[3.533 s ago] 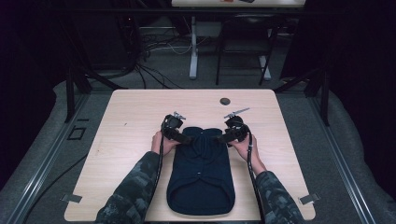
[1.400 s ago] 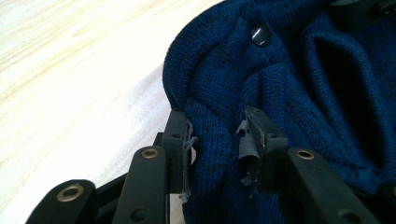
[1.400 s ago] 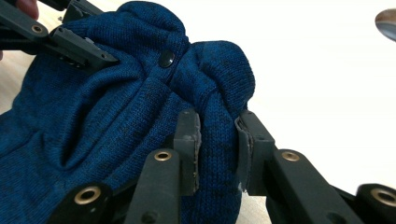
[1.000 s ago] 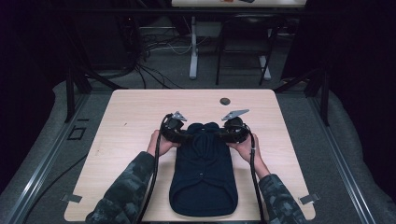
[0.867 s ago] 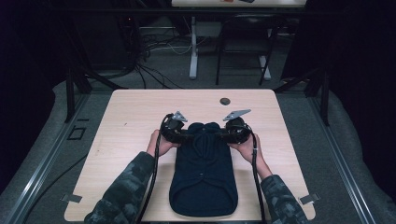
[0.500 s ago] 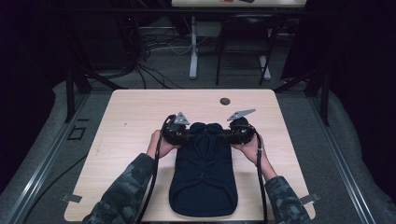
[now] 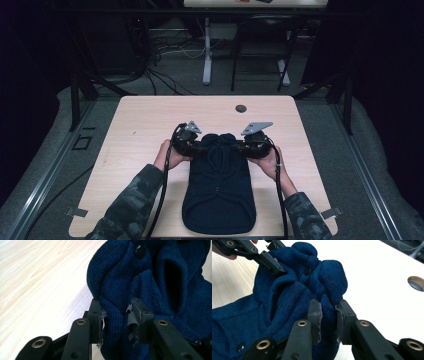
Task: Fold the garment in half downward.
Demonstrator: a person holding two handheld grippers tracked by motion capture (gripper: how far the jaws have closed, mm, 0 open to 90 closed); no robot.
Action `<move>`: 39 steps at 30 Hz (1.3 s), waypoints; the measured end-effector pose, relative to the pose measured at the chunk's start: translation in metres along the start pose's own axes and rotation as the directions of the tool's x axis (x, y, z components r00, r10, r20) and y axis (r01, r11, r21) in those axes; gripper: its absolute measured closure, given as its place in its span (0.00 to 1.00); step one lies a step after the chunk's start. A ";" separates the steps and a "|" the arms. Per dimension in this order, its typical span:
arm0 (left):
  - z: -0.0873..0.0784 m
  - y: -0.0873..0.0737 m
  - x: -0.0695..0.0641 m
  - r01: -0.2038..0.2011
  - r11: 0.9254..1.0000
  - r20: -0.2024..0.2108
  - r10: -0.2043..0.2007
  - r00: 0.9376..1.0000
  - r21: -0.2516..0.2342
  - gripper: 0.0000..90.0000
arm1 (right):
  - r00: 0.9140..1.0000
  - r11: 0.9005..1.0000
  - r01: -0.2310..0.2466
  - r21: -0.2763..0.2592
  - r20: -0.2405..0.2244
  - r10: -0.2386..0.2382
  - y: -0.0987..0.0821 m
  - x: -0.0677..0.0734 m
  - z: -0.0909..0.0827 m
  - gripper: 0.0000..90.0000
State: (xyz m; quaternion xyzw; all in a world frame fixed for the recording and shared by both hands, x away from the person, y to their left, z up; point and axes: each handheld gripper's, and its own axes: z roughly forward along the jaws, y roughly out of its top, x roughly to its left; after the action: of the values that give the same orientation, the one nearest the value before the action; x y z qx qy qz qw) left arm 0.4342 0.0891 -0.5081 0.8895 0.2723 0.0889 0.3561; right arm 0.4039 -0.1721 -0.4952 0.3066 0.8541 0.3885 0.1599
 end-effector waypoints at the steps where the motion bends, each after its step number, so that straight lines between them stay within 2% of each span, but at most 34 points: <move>1: 0.000 0.000 0.000 -0.001 1.000 0.001 0.001 1.000 -0.005 0.75 | 1.000 1.000 0.000 0.001 -0.002 0.000 -0.001 0.000 0.000 0.84; 4: -0.002 0.000 -0.002 -0.025 0.999 -0.007 0.024 1.000 -0.029 0.78 | 0.999 1.000 -0.017 0.003 -0.028 0.017 -0.002 -0.003 -0.001 0.84; 10: -0.005 0.003 -0.008 -0.072 0.995 -0.050 0.069 0.996 -0.065 0.79 | 0.996 0.998 -0.056 0.009 -0.072 0.056 -0.004 -0.009 -0.005 0.81; 13: -0.006 0.004 -0.012 -0.091 0.992 -0.065 0.085 0.994 -0.084 0.79 | 0.994 0.997 -0.072 0.018 -0.076 0.073 -0.005 -0.011 -0.008 0.79; 17: -0.010 0.005 -0.015 -0.138 0.985 -0.090 0.129 0.988 -0.105 0.80 | 0.992 0.995 -0.099 0.029 -0.074 0.101 -0.005 -0.013 -0.009 0.76; 19: -0.011 0.006 -0.016 -0.144 0.984 -0.094 0.134 0.986 -0.108 0.80 | 0.991 0.994 -0.103 0.034 -0.078 0.105 -0.005 -0.014 -0.009 0.76; 20: -0.012 0.006 -0.018 -0.161 0.980 -0.104 0.149 0.983 -0.117 0.80 | 0.990 0.993 -0.112 0.036 -0.076 0.115 -0.005 -0.015 -0.009 0.74; 23: -0.013 0.006 -0.019 -0.169 0.978 -0.116 0.156 0.981 -0.121 0.80 | 0.990 0.992 -0.118 0.039 -0.073 0.120 -0.005 -0.015 -0.008 0.74; 25: -0.015 0.006 -0.021 -0.183 0.975 -0.128 0.168 0.978 -0.123 0.80 | 0.993 0.995 -0.099 0.033 -0.059 0.100 -0.005 -0.014 -0.009 0.79; 29: -0.018 0.006 -0.022 -0.190 0.973 -0.133 0.173 0.976 -0.128 0.80 | 0.998 0.999 -0.045 0.014 -0.034 0.045 -0.004 -0.010 -0.013 0.83; 31: -0.018 0.006 -0.022 -0.187 0.974 -0.132 0.170 0.977 -0.130 0.79 | 1.000 1.000 -0.023 0.004 -0.013 0.023 -0.003 -0.007 -0.015 0.84; 34: -0.019 0.006 -0.022 -0.164 0.980 -0.111 0.151 0.982 -0.117 0.78 | 1.000 1.000 0.001 -0.014 0.005 0.000 -0.001 -0.002 -0.017 0.85; 36: -0.019 0.006 -0.022 -0.150 0.983 -0.099 0.140 0.985 -0.104 0.76 | 0.999 0.999 0.034 -0.019 0.025 -0.033 0.000 0.001 -0.020 0.86; 37: -0.019 0.006 -0.022 -0.150 0.983 -0.099 0.140 0.985 -0.104 0.74 | 0.999 0.999 0.034 -0.019 0.025 -0.033 0.000 0.001 -0.020 0.86; 39: -0.019 0.007 -0.023 -0.144 0.986 -0.094 0.136 0.986 -0.083 0.71 | 0.997 0.997 0.067 -0.041 0.049 -0.065 0.001 0.005 -0.022 0.86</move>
State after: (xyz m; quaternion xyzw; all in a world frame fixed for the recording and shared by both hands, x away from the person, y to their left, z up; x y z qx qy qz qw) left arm 0.4118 0.0831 -0.4887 0.8848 0.2202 0.1647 0.3761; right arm 0.3890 -0.1810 -0.4804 0.2837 0.8512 0.3938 0.1996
